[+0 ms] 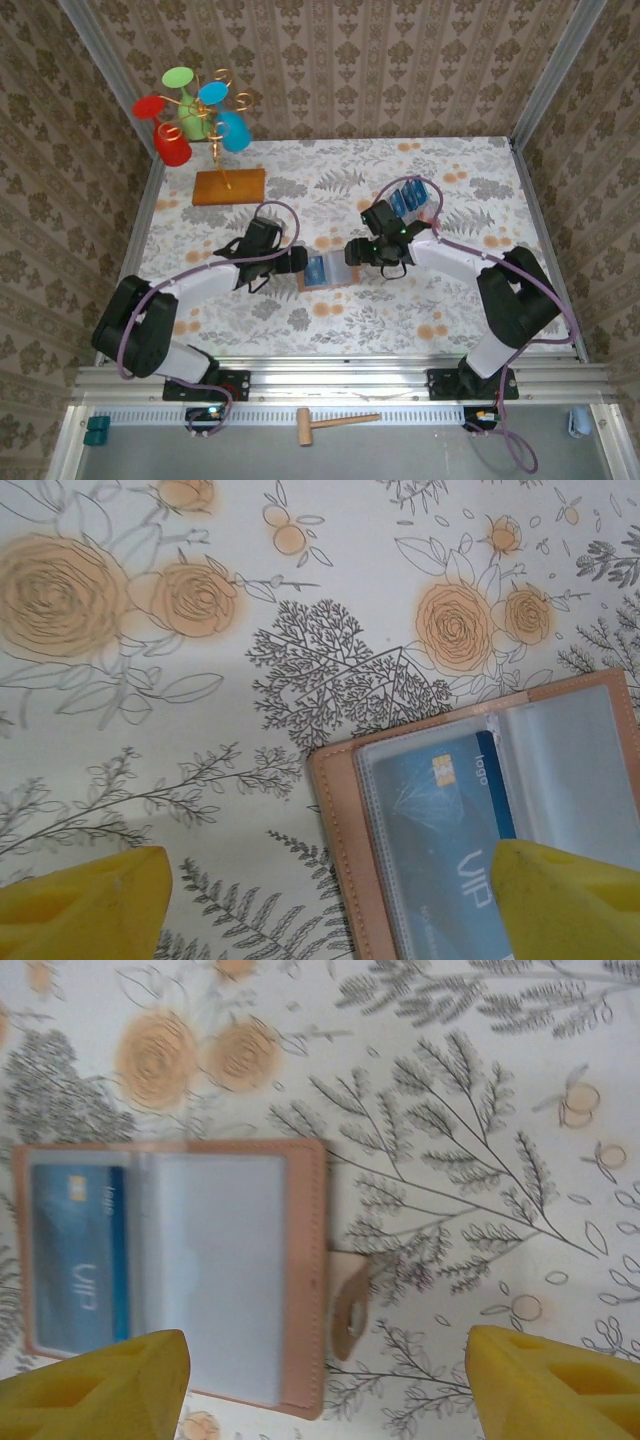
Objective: Put the credit cards into the card holder
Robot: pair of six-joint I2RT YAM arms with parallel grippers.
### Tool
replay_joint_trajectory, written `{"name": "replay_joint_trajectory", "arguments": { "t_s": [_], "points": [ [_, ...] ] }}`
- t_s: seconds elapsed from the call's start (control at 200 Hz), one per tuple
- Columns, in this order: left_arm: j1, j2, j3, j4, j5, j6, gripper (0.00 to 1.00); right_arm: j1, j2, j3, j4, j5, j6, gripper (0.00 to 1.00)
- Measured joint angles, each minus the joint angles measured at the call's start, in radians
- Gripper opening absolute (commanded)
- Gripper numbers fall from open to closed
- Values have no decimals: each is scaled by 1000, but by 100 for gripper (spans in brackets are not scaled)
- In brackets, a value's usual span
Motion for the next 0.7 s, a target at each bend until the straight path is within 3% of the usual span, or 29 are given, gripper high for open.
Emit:
{"name": "replay_joint_trajectory", "arguments": {
  "t_s": [0.165,0.355,0.695],
  "points": [
    [-5,40,-5,47,35,-24,87,-2,53,-9,27,-7,4,69],
    [-19,66,-19,103,62,-47,87,-2,101,-19,46,-11,11,51],
    [-27,120,-29,172,80,-80,87,-4,118,-24,57,-10,11,42]
  ]
}}
